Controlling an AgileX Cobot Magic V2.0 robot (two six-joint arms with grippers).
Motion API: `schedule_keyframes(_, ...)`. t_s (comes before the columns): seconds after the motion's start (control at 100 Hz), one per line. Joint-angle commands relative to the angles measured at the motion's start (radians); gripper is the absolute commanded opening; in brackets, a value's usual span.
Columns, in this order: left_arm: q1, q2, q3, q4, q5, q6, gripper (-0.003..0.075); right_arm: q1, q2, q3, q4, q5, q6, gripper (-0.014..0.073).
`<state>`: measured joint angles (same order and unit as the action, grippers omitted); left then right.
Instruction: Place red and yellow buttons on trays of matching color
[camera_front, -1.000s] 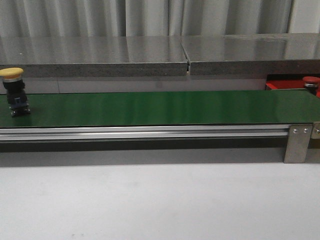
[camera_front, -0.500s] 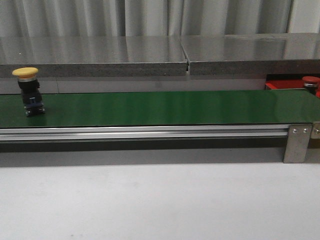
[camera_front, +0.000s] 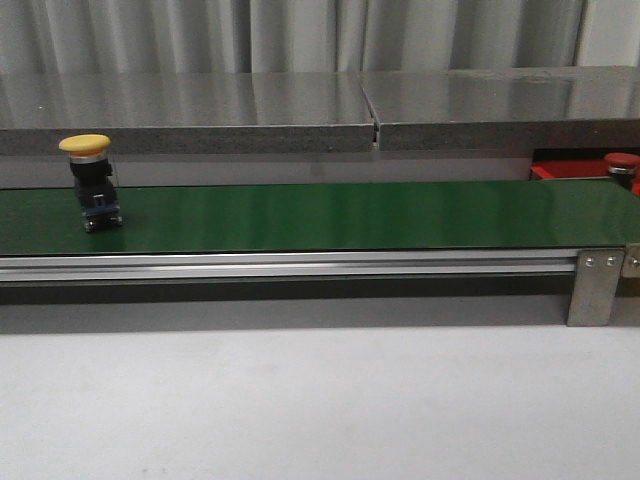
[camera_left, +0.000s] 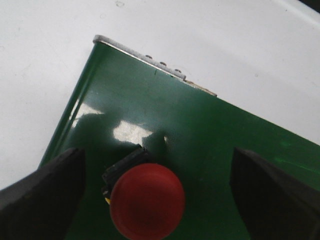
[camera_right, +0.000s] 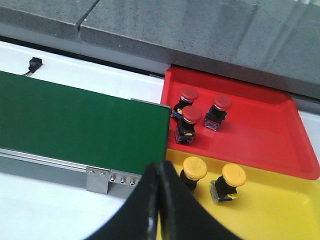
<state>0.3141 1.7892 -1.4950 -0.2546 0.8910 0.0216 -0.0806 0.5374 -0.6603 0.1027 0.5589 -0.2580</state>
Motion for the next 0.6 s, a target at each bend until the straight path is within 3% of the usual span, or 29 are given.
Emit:
schedule_keyframes(0.0, -0.003, -0.053, -0.051, -0.018, -0.040, 0.006, 0.0599, 0.000, 0.001, -0.023, -0.003, -0.079, -0.008, -0.0008)
schedule_keyframes(0.13, -0.014, -0.113, -0.053, -0.018, -0.071, 0.075, 0.0589, 0.000, 0.001, -0.023, -0.003, -0.079, -0.008, -0.0008)
schedule_keyframes(0.2, -0.031, -0.154, -0.049, -0.018, -0.082, 0.122, 0.0527, 0.000, 0.001, -0.023, -0.003, -0.079, -0.008, -0.0008)
schedule_keyframes(0.27, -0.057, -0.195, -0.041, -0.018, -0.084, 0.161, 0.0394, 0.000, 0.001, -0.023, -0.003, -0.079, -0.008, -0.0008)
schedule_keyframes(0.43, -0.138, -0.290, 0.013, -0.018, -0.120, 0.225, -0.0024, 0.000, 0.001, -0.023, -0.003, -0.079, -0.008, -0.0008)
schedule_keyframes(0.59, -0.227, -0.389, 0.096, -0.016, -0.177, 0.230, -0.0019, 0.000, 0.001, -0.023, -0.003, -0.079, -0.008, -0.0008)
